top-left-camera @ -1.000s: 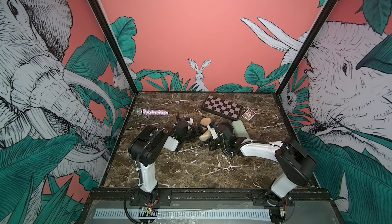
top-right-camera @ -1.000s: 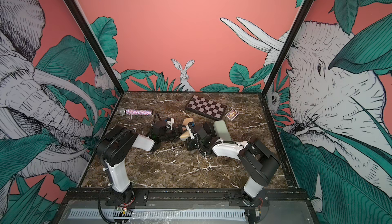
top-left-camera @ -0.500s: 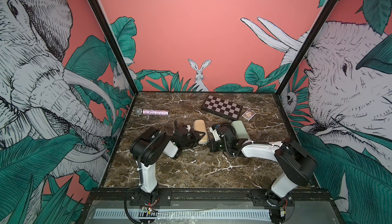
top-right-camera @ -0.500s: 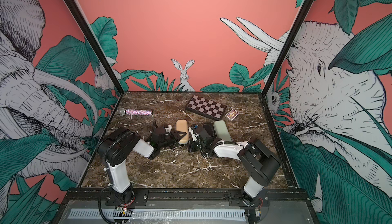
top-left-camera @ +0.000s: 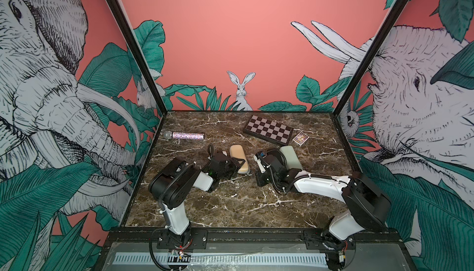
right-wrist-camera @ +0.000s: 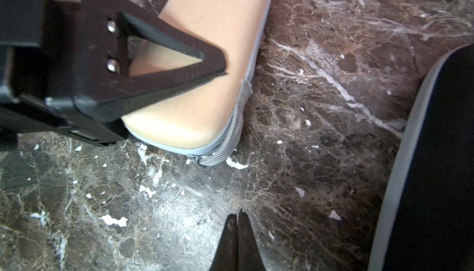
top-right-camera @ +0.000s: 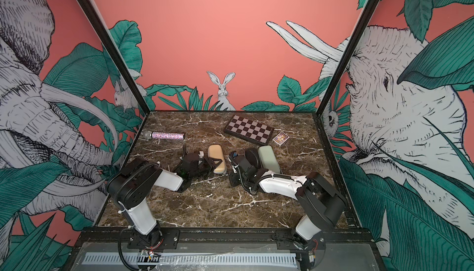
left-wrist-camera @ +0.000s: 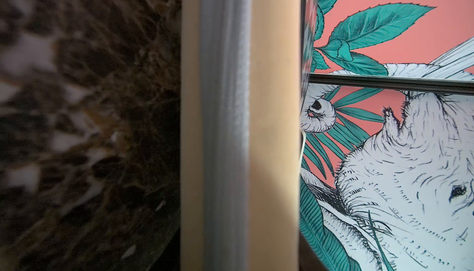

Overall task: Put umbrellas into zippered umbrella sleeves
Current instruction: Pick up the umbrella sleeve at the center of the board, then zip the zipper on the umbrella sleeve.

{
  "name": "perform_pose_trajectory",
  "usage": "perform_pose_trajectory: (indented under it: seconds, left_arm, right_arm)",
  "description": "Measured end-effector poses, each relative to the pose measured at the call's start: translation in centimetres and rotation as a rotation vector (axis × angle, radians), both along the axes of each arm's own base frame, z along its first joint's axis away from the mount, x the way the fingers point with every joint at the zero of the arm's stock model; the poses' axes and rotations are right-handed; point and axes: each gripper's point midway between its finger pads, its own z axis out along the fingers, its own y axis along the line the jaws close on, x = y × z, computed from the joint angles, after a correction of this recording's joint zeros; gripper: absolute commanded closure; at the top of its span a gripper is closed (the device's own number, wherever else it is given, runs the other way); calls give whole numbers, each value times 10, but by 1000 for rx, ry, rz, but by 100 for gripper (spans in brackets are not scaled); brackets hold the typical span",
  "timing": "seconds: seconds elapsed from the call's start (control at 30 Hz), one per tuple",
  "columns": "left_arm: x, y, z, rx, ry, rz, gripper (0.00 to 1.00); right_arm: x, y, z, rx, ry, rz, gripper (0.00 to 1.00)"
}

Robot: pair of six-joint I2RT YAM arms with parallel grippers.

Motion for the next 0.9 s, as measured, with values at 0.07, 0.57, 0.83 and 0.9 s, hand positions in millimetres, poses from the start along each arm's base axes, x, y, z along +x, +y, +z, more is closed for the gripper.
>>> perform_pose_trajectory:
  seconds: [0.07, 0.57, 0.83, 0.9]
  left_arm:
    - [0, 1, 0, 5, 1, 1, 93]
    - [-7, -4, 17, 35, 19, 1, 99]
    - [-11, -3, 14, 58, 51, 22, 100]
    - [-12, -1, 18, 61, 47, 28, 100]
  right_arm:
    - [-1, 1, 3, 5, -5, 3, 91]
    - [-9, 49, 5, 89, 12, 74, 73]
    - [2, 45, -8, 43, 13, 27, 95]
    - [4, 43, -8, 42, 10, 21, 100]
